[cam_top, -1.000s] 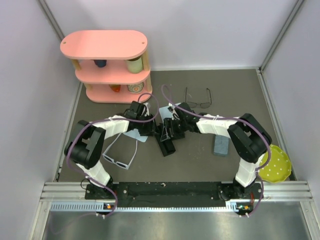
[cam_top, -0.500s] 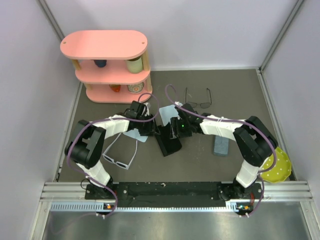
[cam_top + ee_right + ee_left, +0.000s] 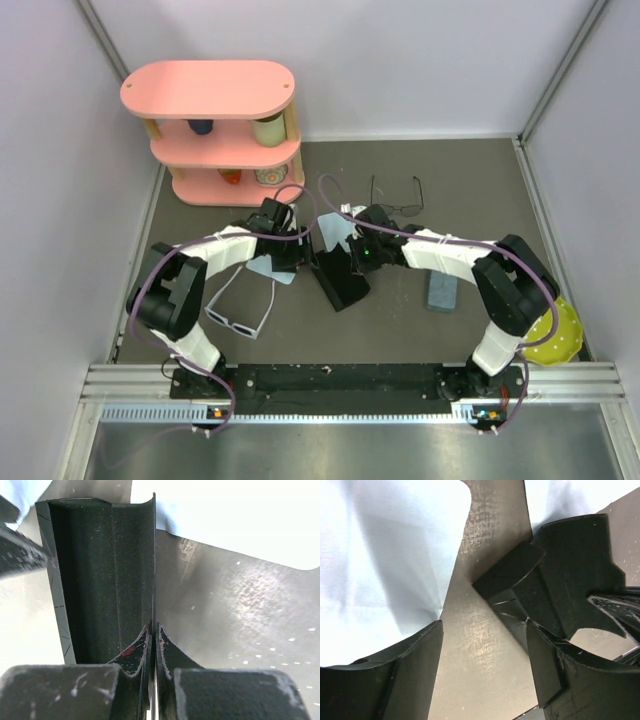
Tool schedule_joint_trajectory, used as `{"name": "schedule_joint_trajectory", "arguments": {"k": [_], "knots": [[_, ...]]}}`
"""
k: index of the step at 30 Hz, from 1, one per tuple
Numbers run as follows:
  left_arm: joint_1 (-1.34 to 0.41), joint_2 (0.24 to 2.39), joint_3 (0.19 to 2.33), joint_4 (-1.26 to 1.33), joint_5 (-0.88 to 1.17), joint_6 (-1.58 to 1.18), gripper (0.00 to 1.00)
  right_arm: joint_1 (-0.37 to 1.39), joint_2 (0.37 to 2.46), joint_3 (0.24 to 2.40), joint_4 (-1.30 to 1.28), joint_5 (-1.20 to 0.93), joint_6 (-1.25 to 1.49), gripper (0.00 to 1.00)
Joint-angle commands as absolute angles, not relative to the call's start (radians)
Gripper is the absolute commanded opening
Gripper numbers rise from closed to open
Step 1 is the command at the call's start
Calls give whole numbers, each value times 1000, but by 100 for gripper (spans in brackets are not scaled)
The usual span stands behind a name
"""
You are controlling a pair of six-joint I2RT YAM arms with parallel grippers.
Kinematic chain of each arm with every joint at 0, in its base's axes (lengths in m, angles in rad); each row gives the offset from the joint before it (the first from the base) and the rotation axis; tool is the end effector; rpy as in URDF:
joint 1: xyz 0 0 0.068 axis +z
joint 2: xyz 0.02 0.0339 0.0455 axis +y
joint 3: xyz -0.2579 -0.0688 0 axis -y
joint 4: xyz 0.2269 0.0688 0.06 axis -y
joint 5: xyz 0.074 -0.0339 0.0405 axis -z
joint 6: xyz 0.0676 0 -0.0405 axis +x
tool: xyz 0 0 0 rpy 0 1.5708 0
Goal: Organize the sunglasses
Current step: Open the sunglasses case and the sunglasses case, then pick up the opened sunglasses case from the center of the board.
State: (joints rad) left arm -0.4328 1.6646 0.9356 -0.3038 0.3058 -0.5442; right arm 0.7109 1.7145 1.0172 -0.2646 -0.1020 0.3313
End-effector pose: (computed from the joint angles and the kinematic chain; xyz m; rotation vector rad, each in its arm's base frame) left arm 0.2859 -0.1545 0.1450 -0.0360 2.7198 -0.7214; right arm 0.2609 0.2337 0.1532 -0.5343 2.5590 0.5246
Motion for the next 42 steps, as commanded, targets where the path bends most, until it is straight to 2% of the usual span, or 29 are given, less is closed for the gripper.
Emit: {"name": "schedule_joint_trajectory", "arguments": {"k": [1,9,15,18,20,21,22,25,29,42], "knots": [[-394,1579,1000,-394,244,-508,72,704,1625,1054,-297,-74,80,0],[-288,1516,1026,-449,247,-459,73,689,1591,1068,-434,-127,-240,0],[-236,1513,1011,-454,265,-440,73,623,1557,1094,-558,-272,-279,0],[-229,1519,1005,-448,275,-440,73,621,1552,1091,-563,-247,-290,9],[-227,1522,1005,-446,281,-440,73,621,1575,1100,-561,-227,-281,22],[-227,1526,1006,-446,282,-440,73,621,1585,1103,-561,-206,-278,33],[-227,1528,1008,-445,281,-439,73,621,1595,1107,-561,-192,-273,38],[-224,1529,1009,-445,281,-439,73,621,1620,1112,-540,-147,-256,41],[-222,1523,1003,-446,281,-437,73,621,1621,1100,-505,-55,-229,41],[-219,1506,977,-459,284,-430,73,615,1713,1129,-491,-126,-250,39]]}}
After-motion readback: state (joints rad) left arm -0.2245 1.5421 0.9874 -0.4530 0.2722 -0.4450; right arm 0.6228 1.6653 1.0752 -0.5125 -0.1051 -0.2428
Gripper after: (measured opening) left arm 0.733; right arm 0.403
